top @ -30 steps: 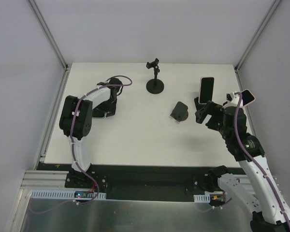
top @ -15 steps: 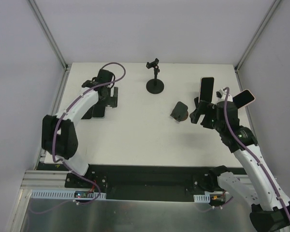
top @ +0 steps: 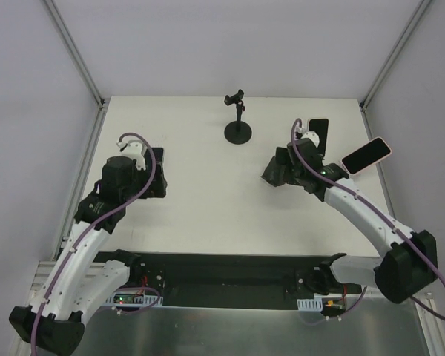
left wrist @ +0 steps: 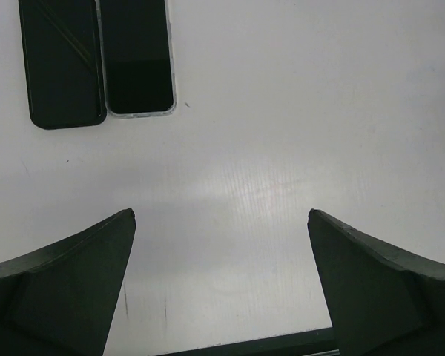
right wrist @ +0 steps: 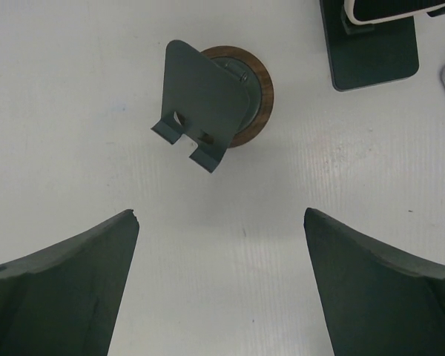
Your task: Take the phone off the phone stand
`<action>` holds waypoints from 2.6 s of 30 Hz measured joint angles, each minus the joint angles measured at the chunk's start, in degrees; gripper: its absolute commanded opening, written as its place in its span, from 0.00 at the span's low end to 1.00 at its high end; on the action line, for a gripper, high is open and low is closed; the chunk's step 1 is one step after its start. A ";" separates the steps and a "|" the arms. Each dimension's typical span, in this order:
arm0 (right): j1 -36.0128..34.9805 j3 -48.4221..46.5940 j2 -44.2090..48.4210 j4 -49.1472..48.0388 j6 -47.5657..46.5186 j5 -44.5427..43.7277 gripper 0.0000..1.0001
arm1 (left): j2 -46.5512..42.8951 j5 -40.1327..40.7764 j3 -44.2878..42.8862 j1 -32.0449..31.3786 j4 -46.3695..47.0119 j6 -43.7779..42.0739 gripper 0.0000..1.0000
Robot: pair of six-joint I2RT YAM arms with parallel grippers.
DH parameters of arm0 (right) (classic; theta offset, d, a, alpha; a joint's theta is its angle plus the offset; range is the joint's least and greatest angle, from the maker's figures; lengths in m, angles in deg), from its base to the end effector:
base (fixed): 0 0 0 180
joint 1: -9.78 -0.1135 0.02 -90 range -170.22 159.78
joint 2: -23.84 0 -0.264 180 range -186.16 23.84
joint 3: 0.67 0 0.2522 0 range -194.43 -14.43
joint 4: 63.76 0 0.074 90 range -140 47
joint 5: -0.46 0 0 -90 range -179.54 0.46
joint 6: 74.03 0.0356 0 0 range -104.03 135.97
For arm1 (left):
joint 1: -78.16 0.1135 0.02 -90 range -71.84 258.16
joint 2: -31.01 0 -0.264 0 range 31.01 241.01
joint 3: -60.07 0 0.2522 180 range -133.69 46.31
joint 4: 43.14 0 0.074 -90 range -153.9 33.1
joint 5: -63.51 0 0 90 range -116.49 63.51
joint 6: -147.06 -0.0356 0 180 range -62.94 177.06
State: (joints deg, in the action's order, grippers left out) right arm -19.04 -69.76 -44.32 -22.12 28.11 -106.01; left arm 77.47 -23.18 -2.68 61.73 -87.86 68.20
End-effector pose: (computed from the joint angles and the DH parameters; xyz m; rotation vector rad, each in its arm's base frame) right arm 0.2291 0.1145 0.2921 -0.1779 2.2401 0.0559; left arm 0.1699 -0.0480 0.3235 0.0601 2.0737 -0.2363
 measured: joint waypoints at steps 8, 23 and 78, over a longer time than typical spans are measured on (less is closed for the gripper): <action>-2.21 -6.27 -15.21 -3.87 7.17 -9.11 0.96 | -11.52 -1.49 9.90 0.00 0.72 0.13 0.99; -3.37 -24.57 -37.79 4.48 25.31 -23.89 0.97 | -16.13 -1.14 12.39 -3.15 3.21 0.15 0.99; 4.68 -57.81 -64.32 -17.18 -24.06 5.40 0.28 | -14.47 7.41 14.12 -4.96 5.88 -1.95 0.99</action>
State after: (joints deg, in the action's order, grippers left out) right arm -14.37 -127.57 -108.64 -39.30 4.05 -100.61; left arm 63.00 -15.77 11.44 56.77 -81.98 66.25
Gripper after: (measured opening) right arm 0.701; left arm 0.992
